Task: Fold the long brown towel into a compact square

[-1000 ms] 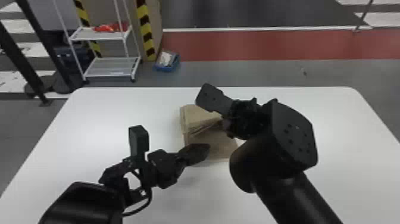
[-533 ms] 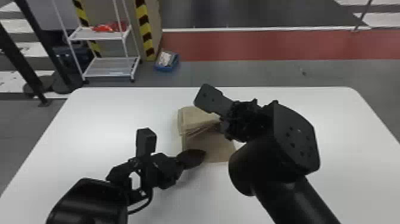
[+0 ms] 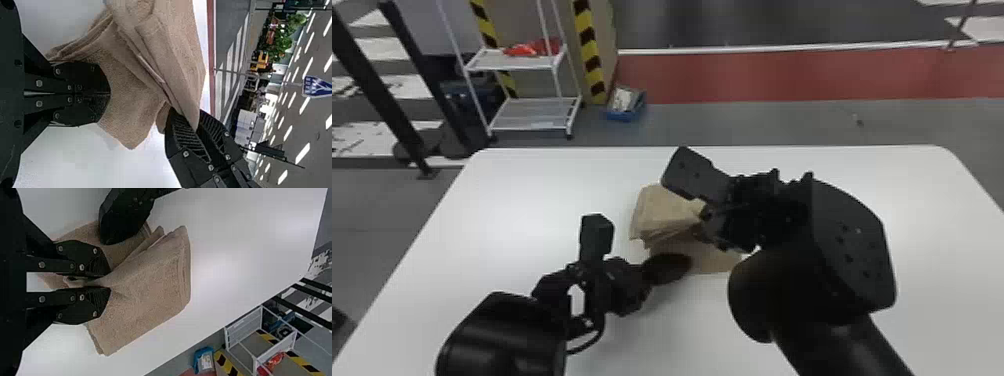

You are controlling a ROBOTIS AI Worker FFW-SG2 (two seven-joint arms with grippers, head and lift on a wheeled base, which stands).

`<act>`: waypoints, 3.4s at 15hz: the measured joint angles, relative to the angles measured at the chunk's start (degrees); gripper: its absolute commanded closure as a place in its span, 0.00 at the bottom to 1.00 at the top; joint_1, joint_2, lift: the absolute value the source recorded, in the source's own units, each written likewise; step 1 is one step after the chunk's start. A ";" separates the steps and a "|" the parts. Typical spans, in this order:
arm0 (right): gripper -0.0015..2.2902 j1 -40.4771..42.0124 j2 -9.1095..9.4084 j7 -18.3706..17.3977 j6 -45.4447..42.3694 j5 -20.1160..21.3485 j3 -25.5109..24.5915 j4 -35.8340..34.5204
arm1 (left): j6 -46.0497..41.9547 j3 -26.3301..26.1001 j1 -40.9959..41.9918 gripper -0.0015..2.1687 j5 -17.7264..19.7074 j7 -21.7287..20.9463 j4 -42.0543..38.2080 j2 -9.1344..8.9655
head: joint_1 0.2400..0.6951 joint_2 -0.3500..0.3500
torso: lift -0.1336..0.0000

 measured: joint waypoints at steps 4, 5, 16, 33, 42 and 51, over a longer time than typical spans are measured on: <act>0.44 1.07 0.00 4.25 -0.91 2.15 0.51 -0.50 | 0.05 0.39 -0.09 0.99 -0.02 0.00 0.05 0.00 | 1.00 0.66 | 0.07; 0.44 1.26 0.00 4.88 -1.11 2.65 0.36 -0.68 | 0.09 0.50 -0.07 0.99 -0.02 -0.01 0.03 0.02 | 1.00 0.66 | 0.07; 0.44 3.32 0.00 11.24 -5.59 6.83 -4.40 -3.57 | 0.74 1.57 0.48 0.99 -0.11 -0.63 -0.92 0.34 | 1.00 0.63 | 0.07; 0.02 4.76 0.00 10.78 -7.31 9.43 -5.11 -1.22 | 0.62 1.66 0.60 0.99 -0.37 -0.89 -1.17 0.27 | 1.00 0.61 | 0.07; 0.53 3.80 0.00 1.86 -4.75 3.45 -9.60 -2.87 | 0.57 1.83 0.62 0.99 -0.37 -0.98 -1.18 0.36 | 1.00 0.57 | 0.07; 0.75 3.40 0.00 -5.98 -9.69 1.68 -9.05 7.15 | 0.70 2.31 1.81 0.99 -0.55 -1.35 -2.67 0.34 | 1.00 0.56 | 0.07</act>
